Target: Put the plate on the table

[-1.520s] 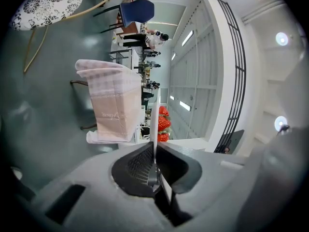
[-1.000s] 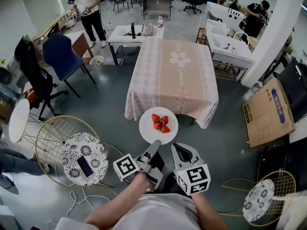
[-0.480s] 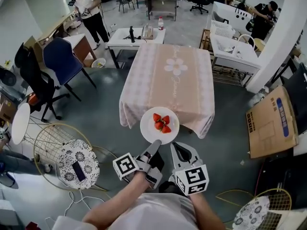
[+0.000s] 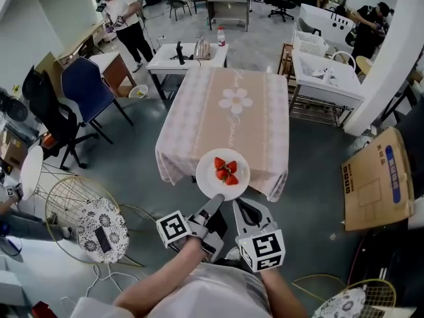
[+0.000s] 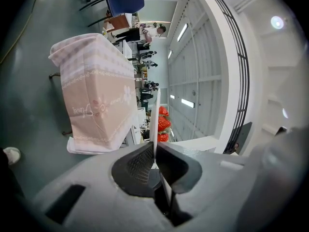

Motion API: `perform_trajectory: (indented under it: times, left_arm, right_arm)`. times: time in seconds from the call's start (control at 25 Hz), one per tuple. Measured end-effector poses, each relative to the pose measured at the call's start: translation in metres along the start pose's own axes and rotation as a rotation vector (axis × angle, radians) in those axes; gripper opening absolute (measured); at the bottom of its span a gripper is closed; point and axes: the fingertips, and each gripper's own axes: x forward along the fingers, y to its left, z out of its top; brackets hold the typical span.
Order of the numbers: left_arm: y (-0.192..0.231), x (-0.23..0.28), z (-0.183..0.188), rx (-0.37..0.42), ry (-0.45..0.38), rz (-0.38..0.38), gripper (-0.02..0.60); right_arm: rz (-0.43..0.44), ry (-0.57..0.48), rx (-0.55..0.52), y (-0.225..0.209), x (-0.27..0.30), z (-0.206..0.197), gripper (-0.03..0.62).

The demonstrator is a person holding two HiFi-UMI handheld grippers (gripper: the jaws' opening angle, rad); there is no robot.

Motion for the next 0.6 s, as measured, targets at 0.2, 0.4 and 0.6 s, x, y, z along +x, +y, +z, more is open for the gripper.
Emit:
perform_trajectory:
  times: [0.2, 0.4, 0.6]
  left_arm:
    - [0.0, 0.017, -0.001, -0.001, -0.007, -0.013, 0.017]
    - [0.005, 0.021, 0.013, -0.01, -0.022, -0.004, 0.017]
    - [0.02, 0.023, 0.044, -0.034, -0.038, 0.017, 0.017]
  right_arm:
    - [0.018, -0.008, 0.0, -0.016, 0.007, 0.001, 0.003]
    - [0.033, -0.004, 0.004, -0.018, 0.022, 0.001, 0.003]
    - [0.037, 0.026, -0.012, -0.016, 0.054, -0.004, 0.003]
